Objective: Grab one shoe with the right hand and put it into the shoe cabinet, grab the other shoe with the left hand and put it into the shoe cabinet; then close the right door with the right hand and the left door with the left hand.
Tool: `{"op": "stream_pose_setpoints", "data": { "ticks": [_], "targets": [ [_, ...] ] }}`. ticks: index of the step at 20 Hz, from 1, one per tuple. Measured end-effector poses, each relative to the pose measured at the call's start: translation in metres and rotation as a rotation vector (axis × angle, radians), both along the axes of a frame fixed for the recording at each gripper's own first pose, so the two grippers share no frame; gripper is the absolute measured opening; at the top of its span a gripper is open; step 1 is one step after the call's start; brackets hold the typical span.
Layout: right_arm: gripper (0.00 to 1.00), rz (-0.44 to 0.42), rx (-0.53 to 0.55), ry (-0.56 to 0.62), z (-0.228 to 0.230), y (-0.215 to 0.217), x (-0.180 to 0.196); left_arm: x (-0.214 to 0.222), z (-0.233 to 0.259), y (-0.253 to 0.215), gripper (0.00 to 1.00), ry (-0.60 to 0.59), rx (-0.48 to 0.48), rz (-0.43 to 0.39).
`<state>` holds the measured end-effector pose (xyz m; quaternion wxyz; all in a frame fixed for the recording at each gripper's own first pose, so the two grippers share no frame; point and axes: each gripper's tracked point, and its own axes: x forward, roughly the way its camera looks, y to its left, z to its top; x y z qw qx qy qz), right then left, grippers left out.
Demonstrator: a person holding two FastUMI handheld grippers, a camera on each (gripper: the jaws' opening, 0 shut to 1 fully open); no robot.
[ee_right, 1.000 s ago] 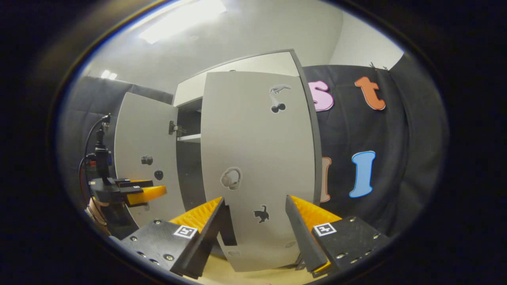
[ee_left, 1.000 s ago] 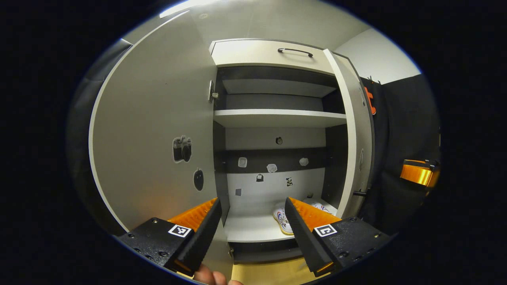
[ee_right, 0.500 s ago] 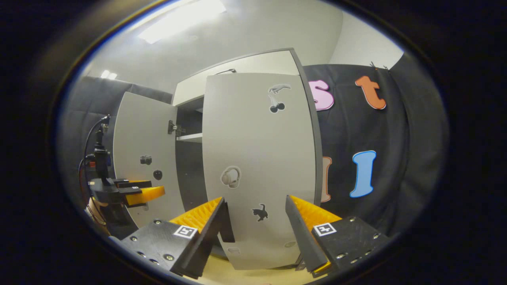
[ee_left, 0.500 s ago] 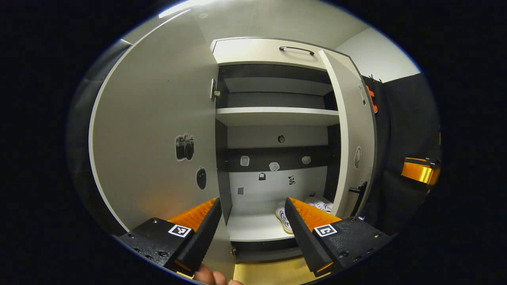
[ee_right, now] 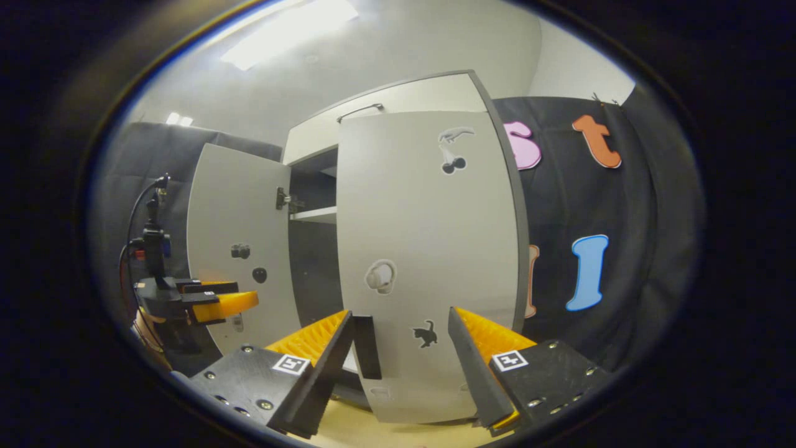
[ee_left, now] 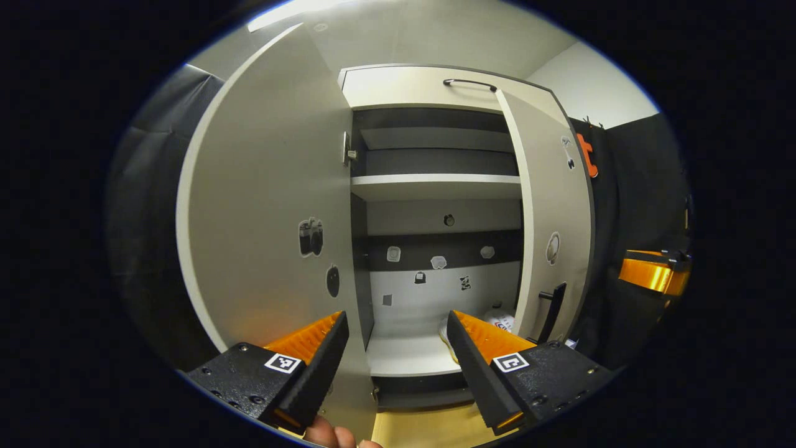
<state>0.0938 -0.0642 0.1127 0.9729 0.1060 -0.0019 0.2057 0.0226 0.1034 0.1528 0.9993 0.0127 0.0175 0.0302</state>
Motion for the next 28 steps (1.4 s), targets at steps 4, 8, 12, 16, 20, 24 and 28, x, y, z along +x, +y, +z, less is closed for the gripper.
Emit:
{"op": "stream_pose_setpoints", "data": {
  "ticks": [4, 8, 12, 16, 20, 24, 28],
  "targets": [
    [0.91, 0.088, 0.011, -0.001, -0.001, 0.03, 0.0, -0.022, 0.007, 0.013, 0.96, -0.004, 0.016, 0.061],
    [0.91, 0.183, 0.026, -0.005, 0.002, 0.06, -0.005, -0.055, 0.012, 0.025, 0.95, -0.004, 0.028, 0.118],
    [0.91, 0.273, 0.043, -0.011, 0.004, 0.091, -0.011, -0.086, 0.014, 0.04, 0.95, 0.003, 0.023, 0.186],
    [0.91, 0.337, 0.056, -0.012, 0.005, 0.121, -0.018, -0.117, 0.011, 0.074, 0.99, 0.013, 0.05, 0.297],
    [0.91, 0.373, 0.052, -0.004, 0.005, 0.139, -0.022, -0.127, 0.009, 0.103, 0.96, 0.017, 0.043, 0.376],
    [0.87, 0.355, 0.036, -0.009, 0.006, 0.139, -0.019, -0.122, 0.005, 0.126, 0.97, 0.017, 0.026, 0.402],
    [0.87, 0.319, 0.02, -0.003, 0.004, 0.13, -0.01, -0.106, -0.001, 0.135, 0.99, 0.02, 0.03, 0.403]
  ]
}}
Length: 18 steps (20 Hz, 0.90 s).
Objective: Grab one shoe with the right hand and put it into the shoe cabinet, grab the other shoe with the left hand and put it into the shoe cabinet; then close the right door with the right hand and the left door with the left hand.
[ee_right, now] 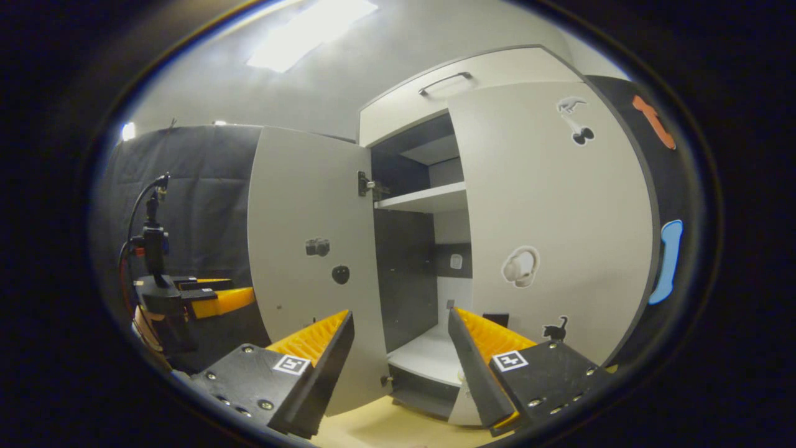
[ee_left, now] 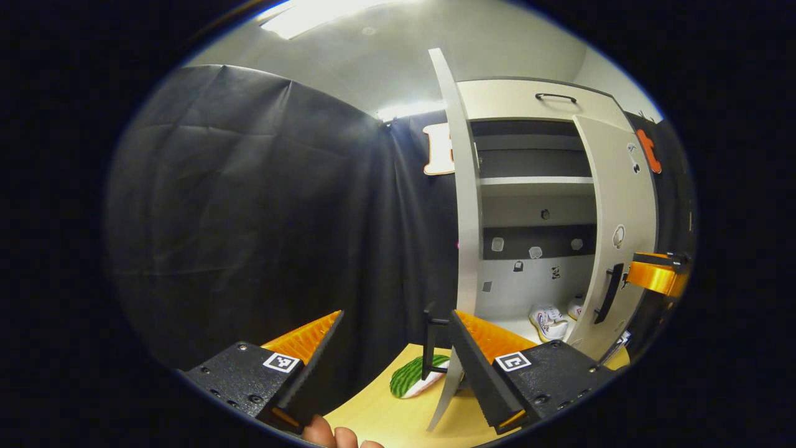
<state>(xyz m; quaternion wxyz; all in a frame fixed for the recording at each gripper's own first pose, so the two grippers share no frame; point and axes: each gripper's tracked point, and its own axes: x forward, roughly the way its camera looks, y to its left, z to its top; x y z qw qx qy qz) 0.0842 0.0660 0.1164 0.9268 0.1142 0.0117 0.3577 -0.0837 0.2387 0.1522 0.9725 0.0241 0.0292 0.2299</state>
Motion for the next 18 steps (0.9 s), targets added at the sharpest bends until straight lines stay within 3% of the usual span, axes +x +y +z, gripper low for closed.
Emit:
{"op": "stream_pose_setpoints", "data": {
  "ticks": [1, 3, 4, 7, 9, 12, 13, 15, 18],
  "targets": [
    [0.91, -0.011, -0.004, -0.004, 0.0, -0.002, 0.002, 0.002, -0.001, 0.001, 0.97, 0.003, 0.006, 0.001],
    [0.88, -0.025, -0.005, -0.008, 0.0, -0.004, 0.004, 0.006, -0.001, 0.006, 0.92, 0.007, 0.023, 0.0],
    [0.91, -0.025, -0.003, -0.007, 0.0, -0.004, 0.006, 0.006, -0.001, 0.006, 0.96, 0.002, 0.021, -0.008],
    [0.88, -0.017, -0.007, 0.002, -0.004, 0.002, 0.01, 0.008, -0.003, 0.002, 0.99, -0.014, -0.041, -0.044],
    [0.88, -0.014, -0.019, 0.003, -0.007, 0.004, 0.01, 0.008, -0.006, 0.003, 0.95, -0.012, -0.085, -0.04],
    [0.91, -0.004, -0.022, 0.004, -0.011, 0.009, 0.008, 0.006, -0.005, -0.002, 0.91, -0.015, -0.043, -0.041],
    [0.91, -0.001, -0.022, 0.007, -0.012, 0.01, 0.008, 0.008, -0.005, -0.007, 1.0, -0.017, -0.043, -0.056],
    [0.91, -0.005, -0.027, 0.006, -0.013, 0.009, 0.007, 0.01, -0.005, -0.022, 0.91, -0.024, -0.079, -0.098],
    [0.91, -0.02, -0.037, 0.0, -0.013, 0.003, 0.005, 0.014, -0.007, -0.038, 0.95, -0.024, -0.086, -0.139]
  ]
}}
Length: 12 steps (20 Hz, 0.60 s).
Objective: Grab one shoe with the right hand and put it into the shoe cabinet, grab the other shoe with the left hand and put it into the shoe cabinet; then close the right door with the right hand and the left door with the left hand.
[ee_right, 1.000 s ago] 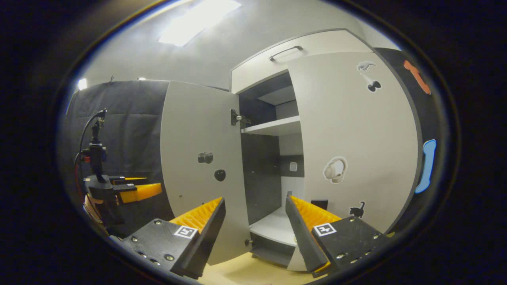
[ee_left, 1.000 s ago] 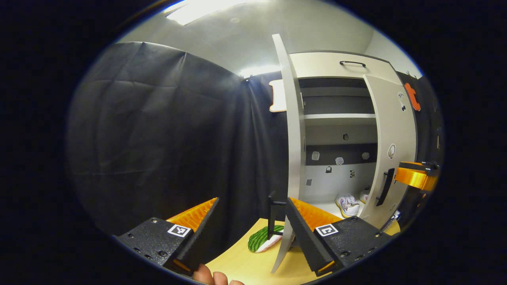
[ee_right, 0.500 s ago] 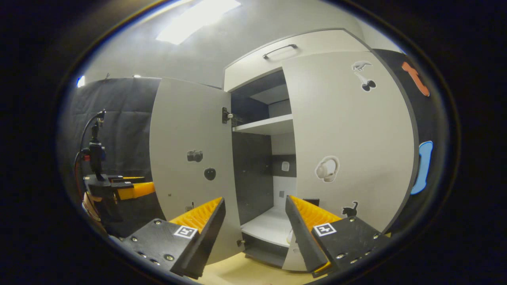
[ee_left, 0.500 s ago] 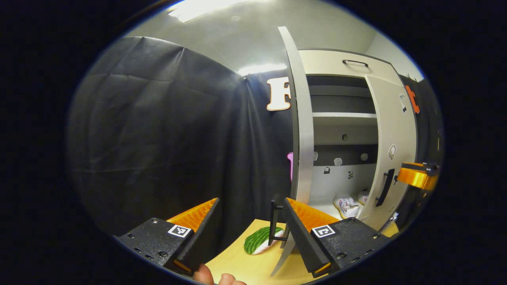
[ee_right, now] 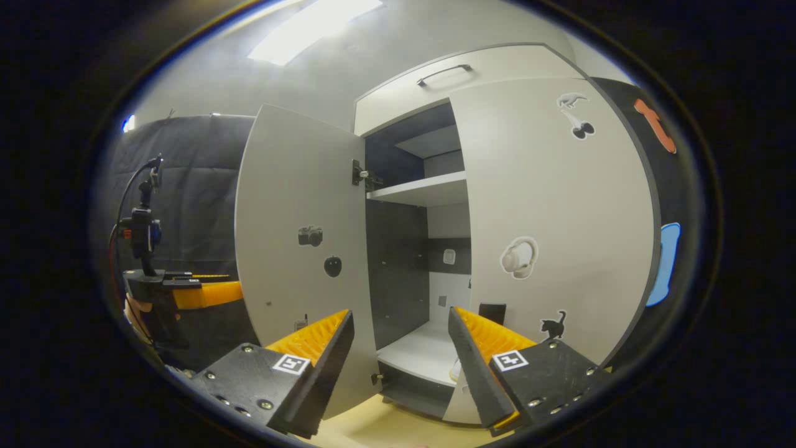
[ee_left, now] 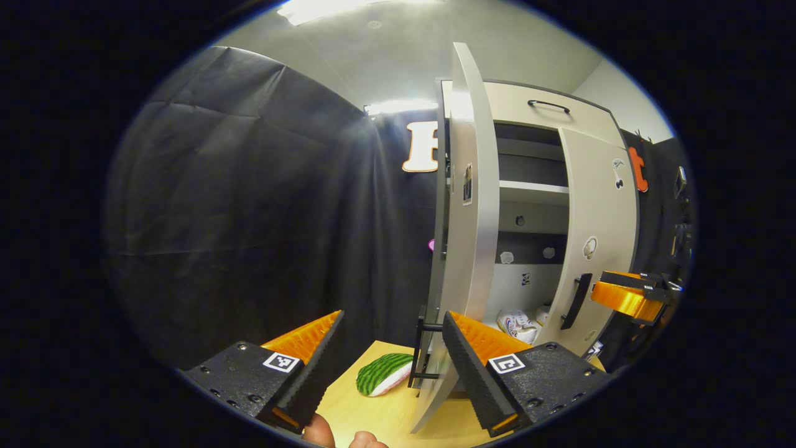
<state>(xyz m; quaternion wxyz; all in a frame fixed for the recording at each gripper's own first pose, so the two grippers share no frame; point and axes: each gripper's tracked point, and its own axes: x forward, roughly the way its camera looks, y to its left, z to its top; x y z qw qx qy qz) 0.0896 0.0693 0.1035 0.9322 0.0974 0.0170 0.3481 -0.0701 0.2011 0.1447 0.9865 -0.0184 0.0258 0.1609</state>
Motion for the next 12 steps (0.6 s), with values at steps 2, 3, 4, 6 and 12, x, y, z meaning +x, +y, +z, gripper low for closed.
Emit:
{"op": "stream_pose_setpoints", "data": {
  "ticks": [2, 3, 4, 6, 12],
  "targets": [
    [0.91, -0.009, -0.003, -0.004, 0.002, -0.005, -0.001, 0.002, 0.001, -0.01, 0.95, -0.001, 0.019, -0.019],
    [0.91, -0.013, -0.005, -0.004, 0.003, -0.008, -0.001, 0.004, 0.0, -0.017, 0.9, -0.005, 0.02, -0.036],
    [0.91, -0.021, -0.011, -0.004, 0.002, -0.012, 0.0, 0.005, 0.001, -0.024, 0.95, -0.012, 0.014, -0.052],
    [0.91, -0.042, -0.025, -0.007, 0.001, -0.02, 0.0, 0.013, -0.001, -0.033, 0.95, -0.011, 0.014, -0.071],
    [0.91, -0.101, -0.035, -0.002, 0.0, -0.046, 0.002, 0.026, -0.003, -0.053, 0.95, -0.015, 0.021, -0.116]
  ]
}}
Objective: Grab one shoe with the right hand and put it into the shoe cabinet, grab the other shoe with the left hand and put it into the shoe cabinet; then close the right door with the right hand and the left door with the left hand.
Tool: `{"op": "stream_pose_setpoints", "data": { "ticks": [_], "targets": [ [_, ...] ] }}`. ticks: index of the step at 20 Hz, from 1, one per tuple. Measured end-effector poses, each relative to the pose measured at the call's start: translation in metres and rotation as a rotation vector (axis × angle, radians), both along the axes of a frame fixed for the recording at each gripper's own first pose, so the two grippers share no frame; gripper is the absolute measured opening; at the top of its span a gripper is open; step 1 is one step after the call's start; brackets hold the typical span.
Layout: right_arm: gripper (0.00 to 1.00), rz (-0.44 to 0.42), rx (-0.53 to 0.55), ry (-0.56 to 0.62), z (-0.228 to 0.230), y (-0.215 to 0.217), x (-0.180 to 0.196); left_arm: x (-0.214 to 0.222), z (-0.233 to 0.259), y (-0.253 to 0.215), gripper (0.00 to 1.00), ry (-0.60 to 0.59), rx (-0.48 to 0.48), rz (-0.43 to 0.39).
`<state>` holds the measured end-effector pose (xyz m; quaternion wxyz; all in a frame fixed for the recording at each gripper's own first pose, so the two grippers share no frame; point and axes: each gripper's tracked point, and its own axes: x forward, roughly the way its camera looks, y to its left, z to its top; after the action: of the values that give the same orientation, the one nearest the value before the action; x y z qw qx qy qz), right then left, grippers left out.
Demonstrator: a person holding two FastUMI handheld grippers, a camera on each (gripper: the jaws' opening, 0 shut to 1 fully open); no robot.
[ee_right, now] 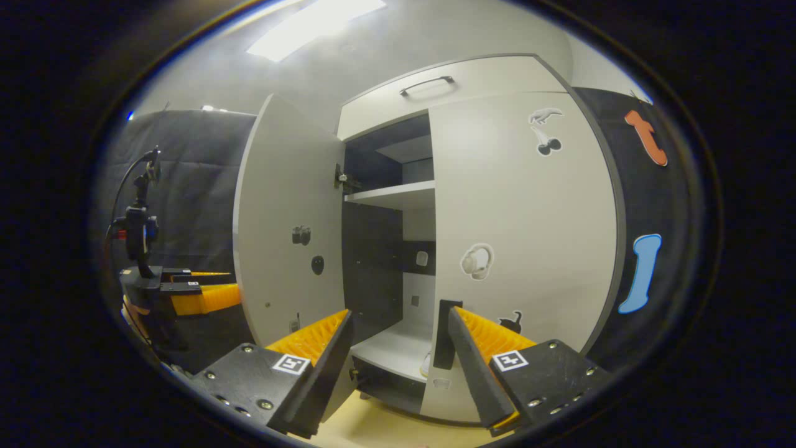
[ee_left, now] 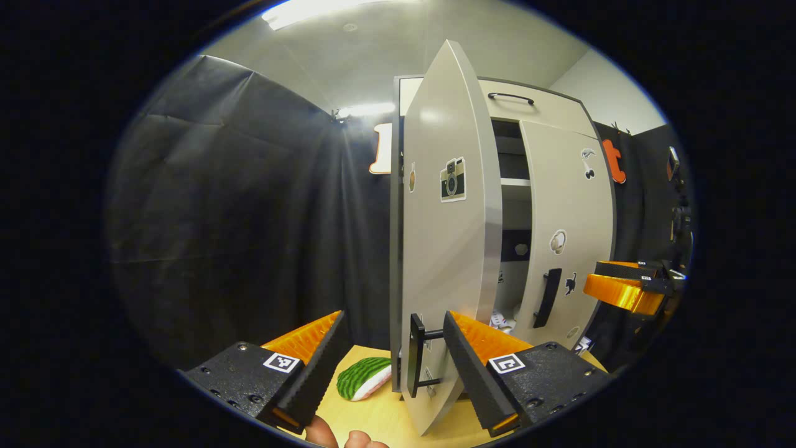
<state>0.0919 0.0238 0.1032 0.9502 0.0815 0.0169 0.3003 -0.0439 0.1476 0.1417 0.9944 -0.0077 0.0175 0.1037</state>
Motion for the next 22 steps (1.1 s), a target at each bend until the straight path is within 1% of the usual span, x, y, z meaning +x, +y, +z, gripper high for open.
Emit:
{"op": "stream_pose_setpoints", "data": {
  "ticks": [3, 4, 5, 6, 9, 15, 16, 17, 18, 22],
  "targets": [
    [0.91, -0.03, -0.004, -0.009, 0.002, -0.01, 0.002, 0.009, -0.001, -0.014, 0.95, -0.005, -0.013, -0.047],
    [0.91, -0.039, -0.005, -0.01, 0.002, -0.013, 0.002, 0.012, -0.001, -0.019, 0.9, -0.008, -0.01, -0.059],
    [0.91, -0.047, -0.008, -0.007, 0.001, -0.017, 0.003, 0.016, -0.001, -0.022, 0.9, -0.011, -0.001, -0.066],
    [0.91, -0.057, -0.013, -0.005, 0.0, -0.02, 0.003, 0.021, -0.002, -0.025, 0.95, -0.009, 0.013, -0.068],
    [0.91, -0.09, -0.024, -0.009, 0.0, -0.032, 0.007, 0.034, -0.001, -0.032, 0.95, -0.008, 0.029, -0.072],
    [0.91, -0.145, -0.034, -0.003, -0.002, -0.056, 0.016, 0.057, -0.006, -0.061, 0.95, -0.018, -0.036, -0.162],
    [0.91, -0.153, -0.035, -0.003, -0.003, -0.06, 0.016, 0.06, -0.006, -0.062, 0.95, -0.021, -0.031, -0.166],
    [0.91, -0.159, -0.037, -0.001, -0.003, -0.063, 0.018, 0.062, -0.005, -0.066, 0.96, -0.025, -0.033, -0.188],
    [0.91, -0.167, -0.038, -0.001, -0.003, -0.066, 0.019, 0.067, -0.007, -0.073, 1.0, -0.018, -0.041, -0.2],
    [0.91, -0.208, -0.045, -0.002, -0.004, -0.087, 0.021, 0.082, -0.011, -0.086, 1.0, -0.016, -0.032, -0.23]
  ]
}}
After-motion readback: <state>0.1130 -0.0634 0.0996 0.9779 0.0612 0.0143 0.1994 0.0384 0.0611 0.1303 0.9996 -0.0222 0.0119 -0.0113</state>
